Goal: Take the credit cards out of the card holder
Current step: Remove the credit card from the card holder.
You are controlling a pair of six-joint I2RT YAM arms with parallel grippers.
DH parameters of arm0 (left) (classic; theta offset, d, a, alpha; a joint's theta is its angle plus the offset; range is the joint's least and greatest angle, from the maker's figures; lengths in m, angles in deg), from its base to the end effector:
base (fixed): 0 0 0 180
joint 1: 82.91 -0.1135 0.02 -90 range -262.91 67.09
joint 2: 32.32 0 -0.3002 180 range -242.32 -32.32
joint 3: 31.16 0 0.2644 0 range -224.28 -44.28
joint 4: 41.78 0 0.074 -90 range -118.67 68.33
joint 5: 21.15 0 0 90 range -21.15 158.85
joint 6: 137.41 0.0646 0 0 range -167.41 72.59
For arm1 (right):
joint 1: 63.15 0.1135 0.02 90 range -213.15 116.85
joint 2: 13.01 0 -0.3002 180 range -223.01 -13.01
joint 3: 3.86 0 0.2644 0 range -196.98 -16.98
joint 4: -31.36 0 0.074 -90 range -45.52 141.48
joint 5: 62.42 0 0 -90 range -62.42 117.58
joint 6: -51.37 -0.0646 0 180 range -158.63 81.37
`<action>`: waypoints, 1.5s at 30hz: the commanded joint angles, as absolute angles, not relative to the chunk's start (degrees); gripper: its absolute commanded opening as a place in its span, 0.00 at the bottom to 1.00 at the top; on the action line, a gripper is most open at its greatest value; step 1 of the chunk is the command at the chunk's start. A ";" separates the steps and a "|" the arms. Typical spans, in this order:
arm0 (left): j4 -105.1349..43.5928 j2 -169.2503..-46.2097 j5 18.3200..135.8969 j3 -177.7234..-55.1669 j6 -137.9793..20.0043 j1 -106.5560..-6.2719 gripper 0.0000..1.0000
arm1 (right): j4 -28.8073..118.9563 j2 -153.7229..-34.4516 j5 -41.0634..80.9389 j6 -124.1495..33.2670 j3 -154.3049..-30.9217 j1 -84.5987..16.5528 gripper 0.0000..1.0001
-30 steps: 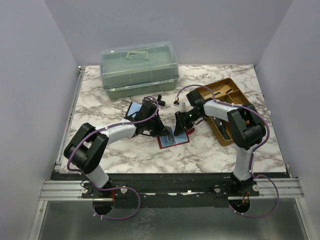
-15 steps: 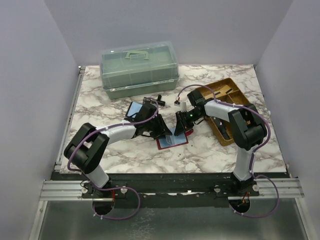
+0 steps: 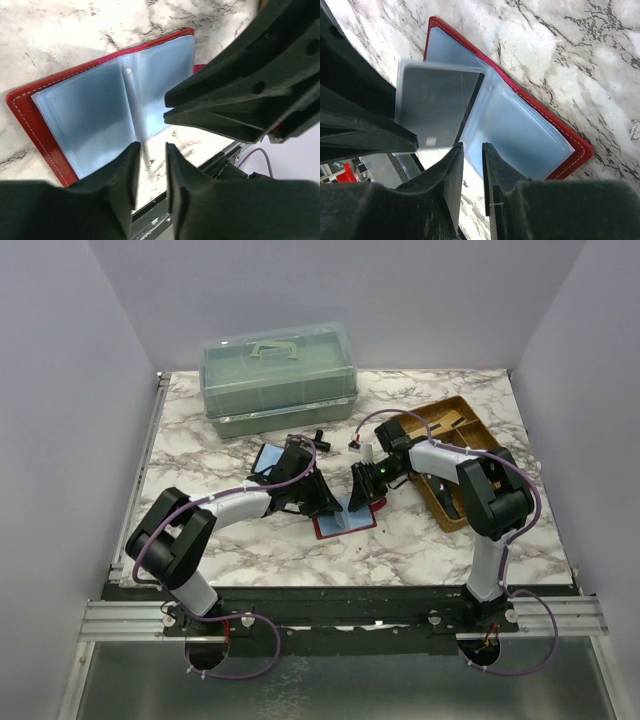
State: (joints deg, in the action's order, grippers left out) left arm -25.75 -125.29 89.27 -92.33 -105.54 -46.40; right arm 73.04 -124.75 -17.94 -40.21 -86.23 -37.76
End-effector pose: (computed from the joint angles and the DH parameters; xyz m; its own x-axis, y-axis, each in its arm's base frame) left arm 0.2684 -0.2267 0.1743 -0.9479 -0.2885 -0.1349 -0.1121 0.6986 -0.7067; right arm 0.3419 0.2133 0.1499 -0.8682 -0.3907 -0.3060 -0.4860 0.5446 0.6835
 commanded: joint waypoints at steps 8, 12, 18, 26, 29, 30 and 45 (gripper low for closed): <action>-25.22 -121.56 88.10 -91.82 -105.56 -46.18 0.00 | 73.04 -124.65 -19.79 -40.47 -86.24 -38.11 0.28; -25.25 -121.96 88.63 -92.07 -105.19 -46.34 0.00 | 73.07 -124.52 -19.54 -40.47 -86.15 -38.10 0.28; -25.19 -118.27 87.61 -92.23 -105.06 -46.48 0.00 | 73.09 -124.11 -18.86 -40.45 -86.06 -38.11 0.28; -23.33 -115.23 87.45 -91.06 -105.55 -46.79 0.00 | 72.91 -122.93 -18.44 -40.23 -85.94 -38.12 0.28; -23.31 -114.87 87.45 -90.52 -105.57 -46.79 0.00 | 72.61 -122.70 -18.43 -40.30 -85.66 -38.12 0.28; -23.31 -114.89 87.32 -90.41 -105.48 -46.79 0.00 | 72.64 -122.73 -18.43 -40.27 -85.56 -38.18 0.28; -26.44 -126.54 92.24 -90.37 -103.37 -47.03 0.40 | 72.90 -124.79 -19.28 -39.49 -85.57 -38.12 0.28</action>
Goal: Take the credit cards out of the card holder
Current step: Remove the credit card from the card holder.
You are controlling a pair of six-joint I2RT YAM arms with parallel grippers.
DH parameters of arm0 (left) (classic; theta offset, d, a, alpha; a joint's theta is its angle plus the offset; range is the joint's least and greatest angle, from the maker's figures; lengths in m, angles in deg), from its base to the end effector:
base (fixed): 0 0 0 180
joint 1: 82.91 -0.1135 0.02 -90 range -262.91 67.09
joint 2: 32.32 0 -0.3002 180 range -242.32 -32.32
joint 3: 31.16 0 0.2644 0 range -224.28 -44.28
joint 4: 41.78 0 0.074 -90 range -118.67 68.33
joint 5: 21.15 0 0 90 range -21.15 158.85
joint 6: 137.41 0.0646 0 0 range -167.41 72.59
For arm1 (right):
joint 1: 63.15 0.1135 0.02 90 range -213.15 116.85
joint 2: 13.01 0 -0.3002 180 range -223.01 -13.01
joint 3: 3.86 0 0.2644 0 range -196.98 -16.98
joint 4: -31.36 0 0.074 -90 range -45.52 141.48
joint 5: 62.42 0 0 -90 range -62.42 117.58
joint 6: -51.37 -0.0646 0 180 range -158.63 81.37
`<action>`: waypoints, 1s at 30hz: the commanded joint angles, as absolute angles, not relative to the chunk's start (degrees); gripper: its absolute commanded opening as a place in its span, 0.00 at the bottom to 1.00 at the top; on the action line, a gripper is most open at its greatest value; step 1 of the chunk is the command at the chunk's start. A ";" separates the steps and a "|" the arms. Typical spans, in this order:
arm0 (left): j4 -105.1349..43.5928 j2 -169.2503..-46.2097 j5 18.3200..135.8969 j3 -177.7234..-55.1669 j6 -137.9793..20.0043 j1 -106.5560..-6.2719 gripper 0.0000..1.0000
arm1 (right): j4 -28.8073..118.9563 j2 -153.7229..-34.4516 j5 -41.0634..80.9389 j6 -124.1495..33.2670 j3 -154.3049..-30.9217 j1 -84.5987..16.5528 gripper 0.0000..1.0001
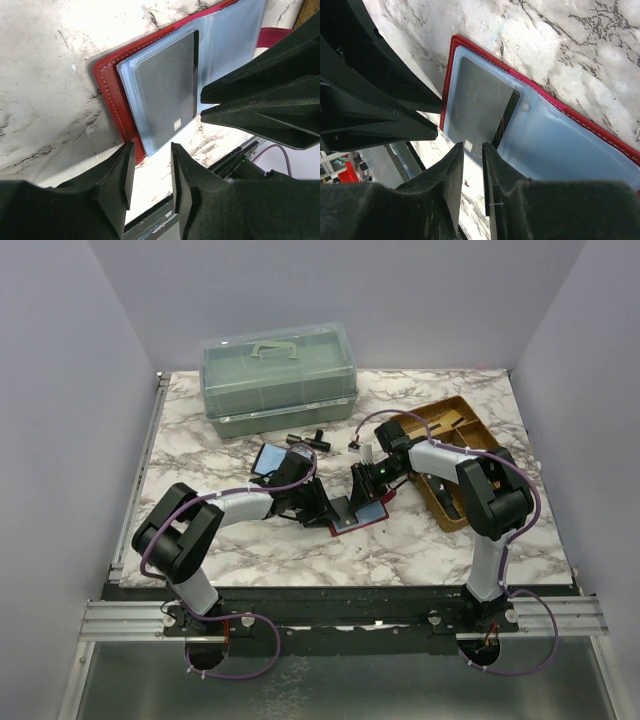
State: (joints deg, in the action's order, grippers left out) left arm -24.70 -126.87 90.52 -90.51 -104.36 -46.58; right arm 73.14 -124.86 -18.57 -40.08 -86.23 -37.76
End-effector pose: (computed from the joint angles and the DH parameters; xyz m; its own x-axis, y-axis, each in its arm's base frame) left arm 0.2613 -0.2218 0.1543 -0.9616 -0.2598 -0.0888 -0.1346 0.7281 -0.6721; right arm 0.3414 0.2136 0.1496 -0.8681 -0.3926 -0.3039 -0.4845 0.5366 0.6908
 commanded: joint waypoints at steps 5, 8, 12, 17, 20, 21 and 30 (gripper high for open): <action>-27.05 -126.59 92.05 -90.45 -103.62 -47.32 0.43 | 73.27 -125.03 -18.20 -39.48 -85.84 -38.11 0.28; -27.82 -126.06 92.09 -90.64 -103.92 -47.39 0.43 | 73.92 -124.76 -17.26 -39.62 -86.38 -38.15 0.28; -28.05 -123.94 90.74 -90.24 -103.91 -47.56 0.40 | 73.31 -122.75 -17.11 -40.17 -86.10 -38.22 0.28; -28.05 -122.17 89.68 -89.60 -103.63 -47.65 0.27 | 72.89 -121.73 -17.02 -40.52 -85.78 -38.73 0.28; -28.40 -122.59 90.49 -89.74 -103.51 -47.64 0.19 | 72.88 -121.89 -17.60 -40.71 -85.52 -39.16 0.28; -29.86 -122.84 91.00 -89.89 -103.41 -47.62 0.17 | 72.79 -121.98 -17.74 -40.78 -85.41 -39.16 0.28; -31.24 -128.78 92.27 -90.96 -102.67 -47.65 0.12 | 72.60 -123.13 -18.07 -40.95 -84.95 -39.22 0.29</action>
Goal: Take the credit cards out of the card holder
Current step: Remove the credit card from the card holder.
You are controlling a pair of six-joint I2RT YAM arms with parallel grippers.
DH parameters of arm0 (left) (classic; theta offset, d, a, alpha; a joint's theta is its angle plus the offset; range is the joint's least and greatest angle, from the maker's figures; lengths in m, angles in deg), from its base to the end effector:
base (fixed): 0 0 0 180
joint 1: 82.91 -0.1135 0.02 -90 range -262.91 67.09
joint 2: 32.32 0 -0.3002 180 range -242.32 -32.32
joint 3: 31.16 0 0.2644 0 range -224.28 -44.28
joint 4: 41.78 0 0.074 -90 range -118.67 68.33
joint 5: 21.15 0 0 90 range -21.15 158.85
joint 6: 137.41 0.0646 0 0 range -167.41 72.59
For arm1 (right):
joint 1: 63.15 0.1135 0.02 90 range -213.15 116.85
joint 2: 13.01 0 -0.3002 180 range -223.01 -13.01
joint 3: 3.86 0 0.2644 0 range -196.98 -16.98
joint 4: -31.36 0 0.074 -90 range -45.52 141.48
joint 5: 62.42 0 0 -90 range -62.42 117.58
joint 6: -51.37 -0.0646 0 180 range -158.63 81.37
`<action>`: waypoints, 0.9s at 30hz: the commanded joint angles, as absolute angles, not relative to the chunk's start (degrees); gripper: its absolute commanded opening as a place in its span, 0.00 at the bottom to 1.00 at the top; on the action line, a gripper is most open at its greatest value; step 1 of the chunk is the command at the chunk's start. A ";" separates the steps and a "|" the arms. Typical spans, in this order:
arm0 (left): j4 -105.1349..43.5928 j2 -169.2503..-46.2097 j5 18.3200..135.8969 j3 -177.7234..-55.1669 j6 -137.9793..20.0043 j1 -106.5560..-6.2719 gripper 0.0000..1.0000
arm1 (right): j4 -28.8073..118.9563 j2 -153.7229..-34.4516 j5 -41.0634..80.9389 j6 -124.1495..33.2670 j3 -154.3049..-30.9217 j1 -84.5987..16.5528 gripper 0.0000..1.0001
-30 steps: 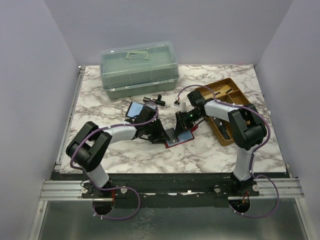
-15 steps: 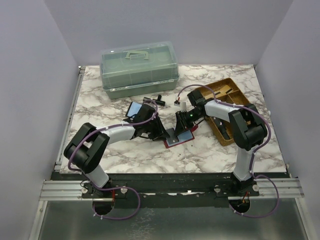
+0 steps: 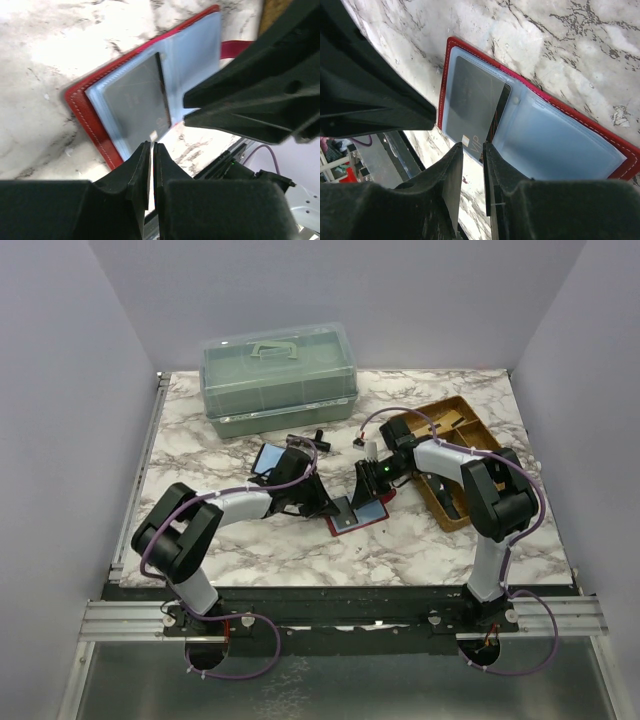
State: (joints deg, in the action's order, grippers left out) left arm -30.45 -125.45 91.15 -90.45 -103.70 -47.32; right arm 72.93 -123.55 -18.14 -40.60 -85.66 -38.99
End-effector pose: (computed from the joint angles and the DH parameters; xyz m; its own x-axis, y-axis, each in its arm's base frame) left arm 0.2706 -0.2238 0.1711 -0.9490 -0.2673 -0.1674 -0.0602 0.6745 -0.7358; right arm 0.3436 0.2048 0.1553 -0.8759 -0.3666 -0.3136 -0.4760 0.5512 0.6853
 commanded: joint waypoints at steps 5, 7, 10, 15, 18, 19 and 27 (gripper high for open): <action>-30.37 -131.20 91.29 -89.64 -102.42 -47.67 0.10 | 72.22 -123.12 -17.69 -41.24 -84.36 -39.18 0.36; -30.34 -131.99 91.13 -89.22 -102.40 -47.67 0.09 | 71.97 -123.39 -17.81 -41.49 -84.11 -39.21 0.38; -29.85 -132.75 90.74 -88.85 -102.45 -47.67 0.07 | 72.05 -124.65 -17.96 -41.70 -84.11 -39.23 0.38; -27.07 -132.53 89.16 -87.69 -102.12 -47.92 0.03 | 72.60 -125.72 -15.51 -42.21 -84.69 -39.20 0.38; -27.08 -132.66 89.15 -86.40 -102.17 -48.01 0.01 | 72.44 -125.90 -14.64 -42.32 -84.36 -39.17 0.39; -27.19 -132.94 89.15 -86.12 -102.18 -48.02 0.00 | 72.35 -126.06 -14.68 -42.32 -84.25 -39.22 0.40; -29.62 -136.63 90.61 -87.68 -102.47 -48.02 0.00 | 72.83 -128.32 -15.45 -42.83 -84.98 -39.18 0.41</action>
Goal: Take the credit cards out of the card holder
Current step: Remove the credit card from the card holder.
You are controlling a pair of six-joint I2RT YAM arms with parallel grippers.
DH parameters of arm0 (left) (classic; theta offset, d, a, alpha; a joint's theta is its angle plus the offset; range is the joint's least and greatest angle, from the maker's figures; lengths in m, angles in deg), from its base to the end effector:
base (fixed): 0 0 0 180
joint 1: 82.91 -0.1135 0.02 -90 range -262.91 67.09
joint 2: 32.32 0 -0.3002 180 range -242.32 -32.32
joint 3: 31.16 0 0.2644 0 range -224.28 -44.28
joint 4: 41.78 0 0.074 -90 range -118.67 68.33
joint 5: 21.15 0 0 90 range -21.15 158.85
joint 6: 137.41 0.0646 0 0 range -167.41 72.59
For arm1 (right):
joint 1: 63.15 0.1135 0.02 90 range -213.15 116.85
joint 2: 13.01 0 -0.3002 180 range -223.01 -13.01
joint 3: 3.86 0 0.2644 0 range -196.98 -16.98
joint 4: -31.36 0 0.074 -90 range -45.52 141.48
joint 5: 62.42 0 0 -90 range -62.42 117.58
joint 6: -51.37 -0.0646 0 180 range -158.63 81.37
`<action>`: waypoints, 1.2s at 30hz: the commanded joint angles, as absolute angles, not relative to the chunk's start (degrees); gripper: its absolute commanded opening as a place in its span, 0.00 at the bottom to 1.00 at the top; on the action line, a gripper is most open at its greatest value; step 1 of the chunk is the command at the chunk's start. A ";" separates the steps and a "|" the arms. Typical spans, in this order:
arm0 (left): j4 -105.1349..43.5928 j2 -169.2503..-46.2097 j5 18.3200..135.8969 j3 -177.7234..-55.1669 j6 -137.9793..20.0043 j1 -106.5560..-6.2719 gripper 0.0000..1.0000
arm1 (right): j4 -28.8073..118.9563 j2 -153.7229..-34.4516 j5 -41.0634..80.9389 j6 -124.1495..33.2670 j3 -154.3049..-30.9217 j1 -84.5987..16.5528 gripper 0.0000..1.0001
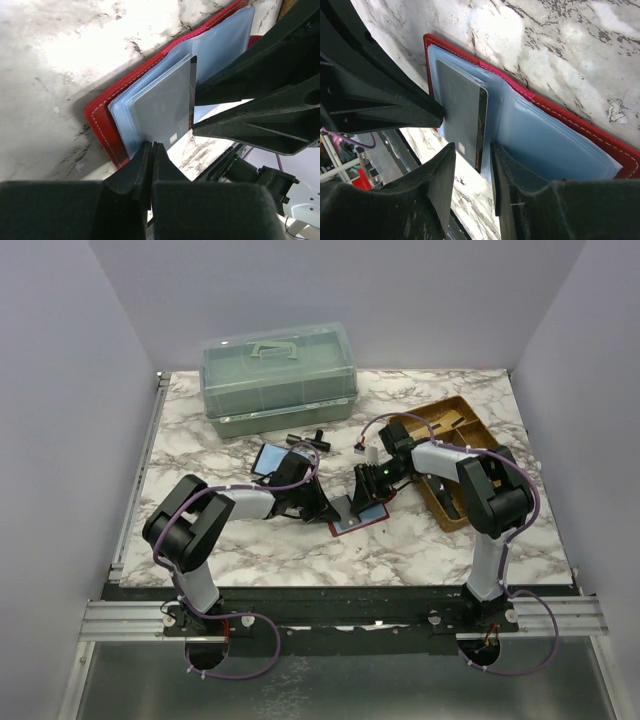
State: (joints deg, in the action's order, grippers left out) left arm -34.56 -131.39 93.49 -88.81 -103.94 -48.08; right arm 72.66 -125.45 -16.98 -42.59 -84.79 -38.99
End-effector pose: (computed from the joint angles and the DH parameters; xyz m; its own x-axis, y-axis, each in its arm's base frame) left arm 0.2746 -0.2239 0.1354 -0.9615 -0.2547 -0.1034 -0.1029 0.6823 -0.7238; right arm 0.3423 0.2032 0.1381 -0.9028 -0.3510 -0.2485 -0.4195 0.5909 0.6891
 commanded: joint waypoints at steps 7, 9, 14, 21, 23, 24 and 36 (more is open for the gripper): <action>-30.77 -138.19 91.21 -87.43 -102.64 -48.02 0.00 | 72.86 -129.77 -17.43 -43.84 -85.19 -39.22 0.40; -30.98 -138.07 91.17 -86.68 -102.75 -48.09 0.00 | 72.83 -129.57 -17.42 -44.15 -85.27 -39.27 0.40; -31.60 -137.98 91.17 -85.12 -103.12 -48.34 0.00 | 71.62 -128.94 -17.95 -45.21 -84.42 -39.64 0.18; -31.83 -137.18 91.00 -83.54 -103.16 -49.00 0.00 | 70.51 -128.27 -20.72 -45.84 -83.16 -42.53 0.00; -31.92 -136.65 90.98 -82.82 -103.13 -49.43 0.00 | 69.36 -127.38 -22.47 -46.16 -82.09 -44.12 0.00; -31.90 -136.44 90.99 -82.40 -103.06 -49.63 0.00 | 68.86 -127.09 -23.30 -46.26 -81.58 -44.96 0.00; -32.89 -135.10 92.85 -81.02 -102.31 -51.33 0.00 | 67.26 -123.81 -25.97 -45.77 -79.93 -47.21 0.00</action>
State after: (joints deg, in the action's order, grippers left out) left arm -43.17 -132.92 98.34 -84.42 -105.86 -50.07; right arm 68.42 -126.63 -26.68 -46.72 -80.62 -45.37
